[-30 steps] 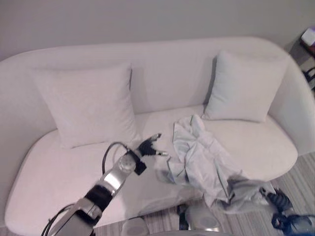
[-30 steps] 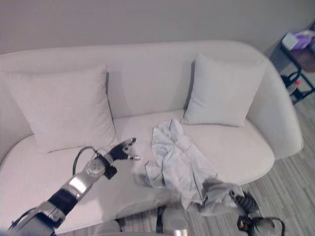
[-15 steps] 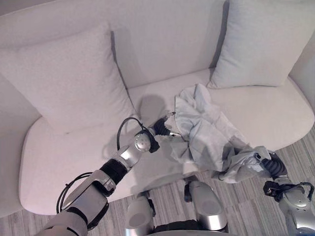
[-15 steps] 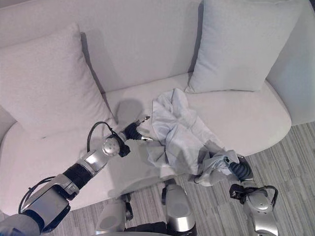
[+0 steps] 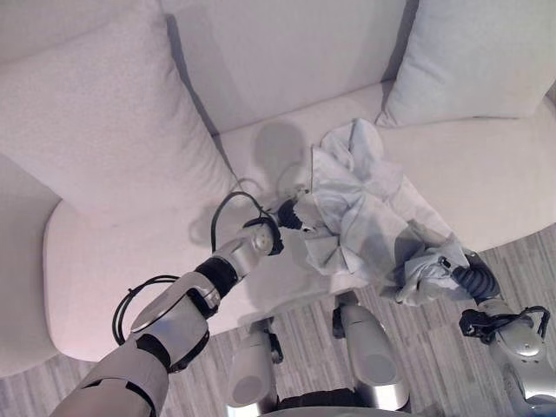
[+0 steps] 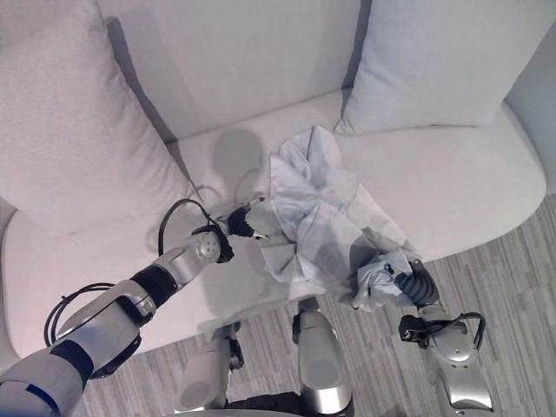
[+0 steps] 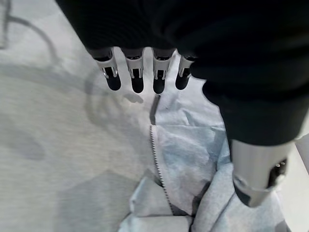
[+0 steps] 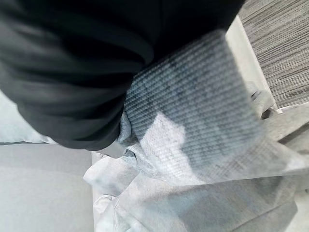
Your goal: Hang the clothes on the sofa on the clothes rack.
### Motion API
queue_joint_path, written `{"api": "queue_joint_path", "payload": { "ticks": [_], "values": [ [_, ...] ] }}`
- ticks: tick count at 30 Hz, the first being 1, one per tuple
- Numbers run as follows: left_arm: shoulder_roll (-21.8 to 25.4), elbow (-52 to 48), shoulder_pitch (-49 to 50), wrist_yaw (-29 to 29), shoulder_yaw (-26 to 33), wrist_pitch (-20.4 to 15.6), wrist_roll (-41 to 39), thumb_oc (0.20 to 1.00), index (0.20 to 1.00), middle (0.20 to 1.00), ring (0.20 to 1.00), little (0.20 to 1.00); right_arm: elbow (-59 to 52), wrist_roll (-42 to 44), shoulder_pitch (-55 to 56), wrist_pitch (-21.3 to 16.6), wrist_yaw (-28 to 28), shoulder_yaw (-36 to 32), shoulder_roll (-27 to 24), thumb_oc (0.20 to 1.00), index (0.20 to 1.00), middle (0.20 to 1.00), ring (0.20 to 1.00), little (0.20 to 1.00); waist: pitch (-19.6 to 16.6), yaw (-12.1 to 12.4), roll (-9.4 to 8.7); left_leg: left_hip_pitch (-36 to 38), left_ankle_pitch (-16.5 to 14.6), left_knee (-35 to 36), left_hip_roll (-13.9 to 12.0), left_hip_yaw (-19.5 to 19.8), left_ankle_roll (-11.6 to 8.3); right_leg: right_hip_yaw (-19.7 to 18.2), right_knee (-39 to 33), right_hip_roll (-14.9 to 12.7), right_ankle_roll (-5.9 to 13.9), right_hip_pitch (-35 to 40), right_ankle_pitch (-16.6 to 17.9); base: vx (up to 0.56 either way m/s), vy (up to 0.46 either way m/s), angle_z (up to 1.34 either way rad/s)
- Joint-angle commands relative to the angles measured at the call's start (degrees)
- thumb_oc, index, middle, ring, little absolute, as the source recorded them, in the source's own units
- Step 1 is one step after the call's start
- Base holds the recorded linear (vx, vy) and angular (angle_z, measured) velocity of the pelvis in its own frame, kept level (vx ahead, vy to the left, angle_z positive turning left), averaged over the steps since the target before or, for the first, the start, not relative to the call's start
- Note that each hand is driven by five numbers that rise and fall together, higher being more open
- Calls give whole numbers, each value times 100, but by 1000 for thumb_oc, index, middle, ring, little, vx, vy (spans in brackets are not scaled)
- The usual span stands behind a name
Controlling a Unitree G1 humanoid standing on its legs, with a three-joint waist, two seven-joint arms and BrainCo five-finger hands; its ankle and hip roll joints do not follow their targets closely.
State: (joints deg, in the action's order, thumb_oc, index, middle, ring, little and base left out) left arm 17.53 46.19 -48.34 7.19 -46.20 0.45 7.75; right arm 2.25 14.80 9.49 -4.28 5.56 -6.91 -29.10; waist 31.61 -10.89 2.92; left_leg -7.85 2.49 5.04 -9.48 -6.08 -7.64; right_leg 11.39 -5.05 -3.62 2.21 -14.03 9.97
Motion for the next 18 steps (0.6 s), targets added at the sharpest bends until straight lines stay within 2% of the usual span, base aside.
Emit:
{"api": "queue_joint_path", "payload": {
  "ticks": [1,7,17,18],
  "values": [
    [-170,373,-466,239,168,-260,76,1000,1000,1000,1000,1000,-454,148,162,-291,-83,-334,-353,200,200,200,200,200,-182,-59,152,302,311,-4,-350,-31,285,-231,621,-427,261,-1033,28,-20,-41,-7],
    [-473,480,-787,468,281,-280,-37,1000,1000,1000,1000,1000,-481,99,135,-289,-121,-280,-388,200,200,200,200,200,-182,-81,293,30,423,-4,-370,-23,309,-264,770,-486,250,-1434,2,-5,-25,-6],
    [-1329,654,-1020,701,283,-335,-100,1000,1000,1000,1000,1000,-509,63,129,-302,-184,-83,-527,200,200,200,200,200,-182,-41,511,-154,483,-4,-407,-66,314,-271,946,-520,271,-1734,-116,1,-2,1],
    [-1448,705,-1117,684,288,-352,-104,1000,1000,1000,1000,1000,-475,59,11,-293,-201,-46,-550,200,200,200,200,200,-182,-71,532,-360,565,-24,-384,-65,319,-306,1004,-566,266,-1978,-43,0,0,0]
  ]
}}
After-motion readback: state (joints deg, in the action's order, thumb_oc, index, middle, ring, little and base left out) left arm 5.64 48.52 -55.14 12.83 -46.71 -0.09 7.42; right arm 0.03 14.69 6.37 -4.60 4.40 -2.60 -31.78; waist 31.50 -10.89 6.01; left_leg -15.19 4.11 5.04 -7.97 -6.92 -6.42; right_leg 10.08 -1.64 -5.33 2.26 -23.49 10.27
